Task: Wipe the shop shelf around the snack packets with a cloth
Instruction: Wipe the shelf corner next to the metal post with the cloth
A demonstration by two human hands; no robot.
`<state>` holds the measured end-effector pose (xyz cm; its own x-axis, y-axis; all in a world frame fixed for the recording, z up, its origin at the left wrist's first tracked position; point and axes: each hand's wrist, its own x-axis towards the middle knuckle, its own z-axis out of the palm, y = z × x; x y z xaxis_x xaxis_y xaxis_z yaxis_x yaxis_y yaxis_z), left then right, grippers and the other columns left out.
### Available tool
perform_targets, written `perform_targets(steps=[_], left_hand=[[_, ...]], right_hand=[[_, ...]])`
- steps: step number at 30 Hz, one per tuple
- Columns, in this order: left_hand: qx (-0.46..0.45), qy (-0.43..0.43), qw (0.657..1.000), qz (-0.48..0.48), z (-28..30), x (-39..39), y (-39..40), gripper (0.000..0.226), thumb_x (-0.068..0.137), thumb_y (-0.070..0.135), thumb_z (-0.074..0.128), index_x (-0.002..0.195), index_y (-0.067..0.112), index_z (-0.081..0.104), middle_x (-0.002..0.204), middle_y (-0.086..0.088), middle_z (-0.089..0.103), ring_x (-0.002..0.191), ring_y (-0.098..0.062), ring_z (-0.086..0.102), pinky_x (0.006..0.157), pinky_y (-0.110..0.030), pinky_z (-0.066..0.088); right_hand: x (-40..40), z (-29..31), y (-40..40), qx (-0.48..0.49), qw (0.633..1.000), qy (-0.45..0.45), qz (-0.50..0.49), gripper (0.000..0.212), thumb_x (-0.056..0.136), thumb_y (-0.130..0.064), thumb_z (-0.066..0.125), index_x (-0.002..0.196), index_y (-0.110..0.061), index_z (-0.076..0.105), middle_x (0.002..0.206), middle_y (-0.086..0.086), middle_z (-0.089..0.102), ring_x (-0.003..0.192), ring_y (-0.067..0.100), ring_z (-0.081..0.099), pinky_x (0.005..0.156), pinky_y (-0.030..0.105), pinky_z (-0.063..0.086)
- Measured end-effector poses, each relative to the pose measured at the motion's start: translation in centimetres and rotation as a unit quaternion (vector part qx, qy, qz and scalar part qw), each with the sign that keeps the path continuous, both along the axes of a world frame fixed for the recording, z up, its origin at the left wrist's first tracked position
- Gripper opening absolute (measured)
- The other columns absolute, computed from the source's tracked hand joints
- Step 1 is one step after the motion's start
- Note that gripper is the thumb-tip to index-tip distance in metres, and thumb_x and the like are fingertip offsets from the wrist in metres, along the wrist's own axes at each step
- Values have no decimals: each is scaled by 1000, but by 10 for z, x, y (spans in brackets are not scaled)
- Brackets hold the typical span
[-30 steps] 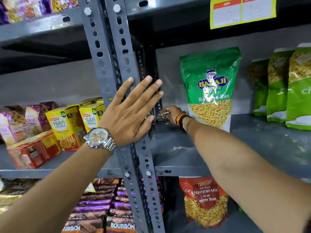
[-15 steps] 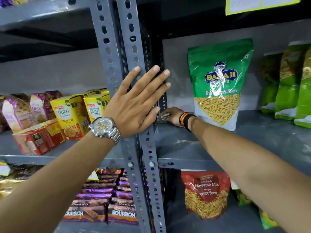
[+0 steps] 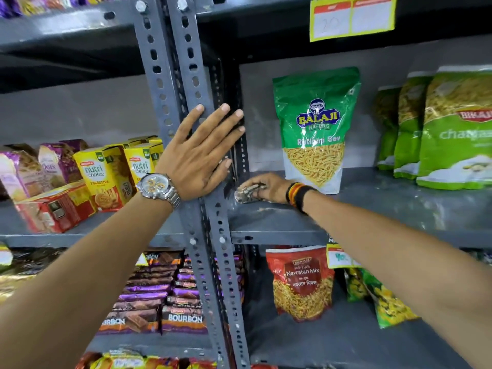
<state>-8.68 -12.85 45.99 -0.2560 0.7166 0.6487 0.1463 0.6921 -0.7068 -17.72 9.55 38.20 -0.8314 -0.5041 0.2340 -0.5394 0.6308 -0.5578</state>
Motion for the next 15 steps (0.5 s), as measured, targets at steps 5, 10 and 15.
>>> perform_targets(steps=[5,10,15], left_hand=[[-1,-3,1000,-2,-1,-1,1,65,104,37,31,163,11,17,172,-8,10,159,-28,4,127,-55,3],[3,2,1000,0,-1,-1,1,65,104,37,31,163,12,17,172,-8,10,159,-28,4,127,-55,3],[1,9,1000,-4,-2,-2,-2,65,104,37,32,163,12,19,171,-8,12,158,-27,6,127,-55,5]], right_hand=[[44,0,15,18,997,-14,78,37,93,-3,59,127,-17,64,127,0,63,107,8,59,89,2,41],[45,21,32,-19,997,-35,59,37,93,-3,59,126,-21,65,114,-13,68,92,-13,60,86,1,43],[28,3,-10,-5,999,-7,50,38,90,0,61,126,-11,65,125,7,67,104,8,61,89,13,45]])
